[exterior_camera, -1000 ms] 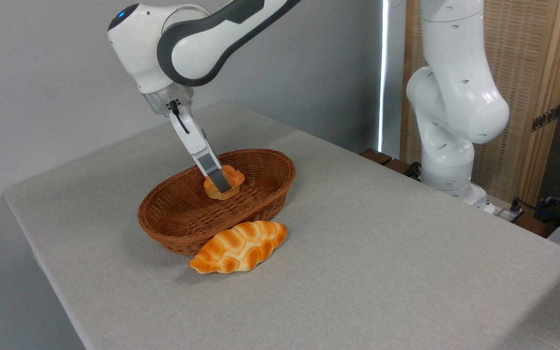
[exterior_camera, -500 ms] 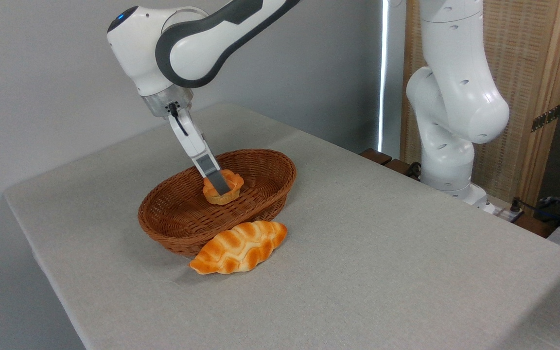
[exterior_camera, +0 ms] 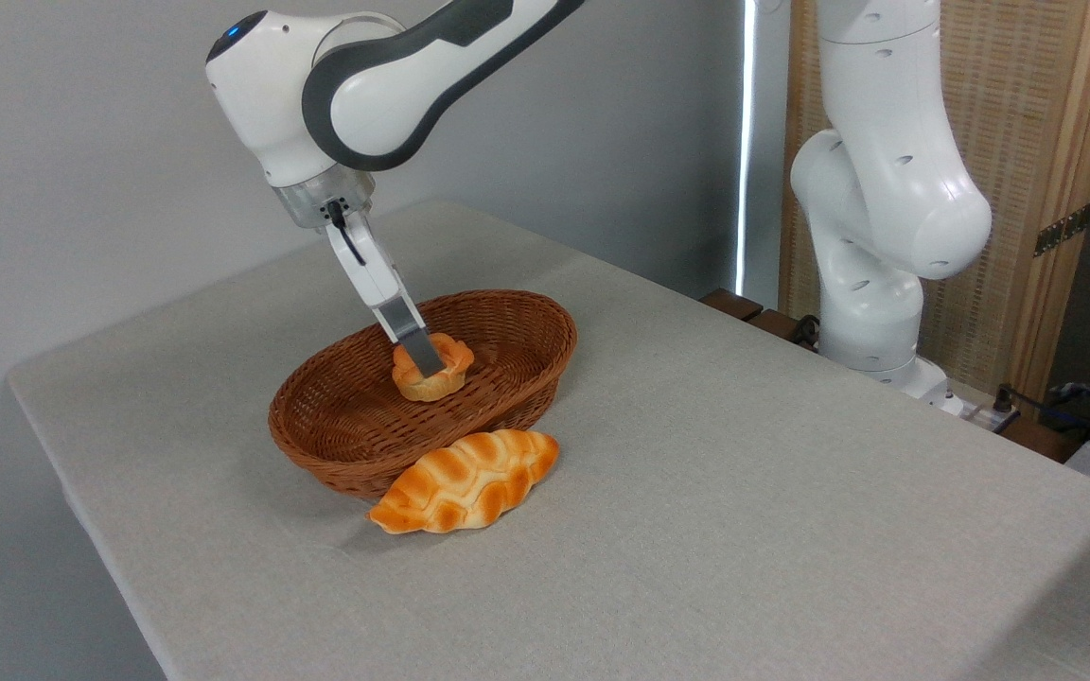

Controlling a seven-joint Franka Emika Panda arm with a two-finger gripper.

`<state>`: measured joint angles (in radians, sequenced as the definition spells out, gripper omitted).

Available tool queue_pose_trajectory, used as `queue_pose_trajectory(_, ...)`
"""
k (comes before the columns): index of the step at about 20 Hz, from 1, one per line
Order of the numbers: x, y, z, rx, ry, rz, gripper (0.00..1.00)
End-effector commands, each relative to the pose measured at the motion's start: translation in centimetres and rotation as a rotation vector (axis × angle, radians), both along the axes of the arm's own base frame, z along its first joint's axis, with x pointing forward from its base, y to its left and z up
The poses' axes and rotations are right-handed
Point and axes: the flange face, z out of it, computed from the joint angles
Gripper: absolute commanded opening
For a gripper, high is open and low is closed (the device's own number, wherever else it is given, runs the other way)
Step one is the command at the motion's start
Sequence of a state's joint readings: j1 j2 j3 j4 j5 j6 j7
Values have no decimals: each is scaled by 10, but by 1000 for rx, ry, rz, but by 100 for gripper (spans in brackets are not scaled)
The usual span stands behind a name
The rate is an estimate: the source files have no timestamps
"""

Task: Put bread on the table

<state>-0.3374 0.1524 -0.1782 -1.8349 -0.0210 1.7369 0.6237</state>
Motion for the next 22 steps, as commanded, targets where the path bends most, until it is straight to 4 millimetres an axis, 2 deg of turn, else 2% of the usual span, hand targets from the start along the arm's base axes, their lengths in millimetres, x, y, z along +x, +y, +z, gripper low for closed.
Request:
queue_pose_trajectory(1,4,3,3,-5,-10,-2,6)
queue_pose_trajectory(10,4,4,5,-6,-13,-2,6)
queue_pose_trajectory(16,15,35,38,-70,-40,95,6)
queue_pose_trajectory(18,14,40,43,-69,-34,104,6)
queue_pose_trajectory(20,14,48,57,-77,-42,121,6)
queue_pose_trajectory(22,16,67,73,-94,-41,161,6)
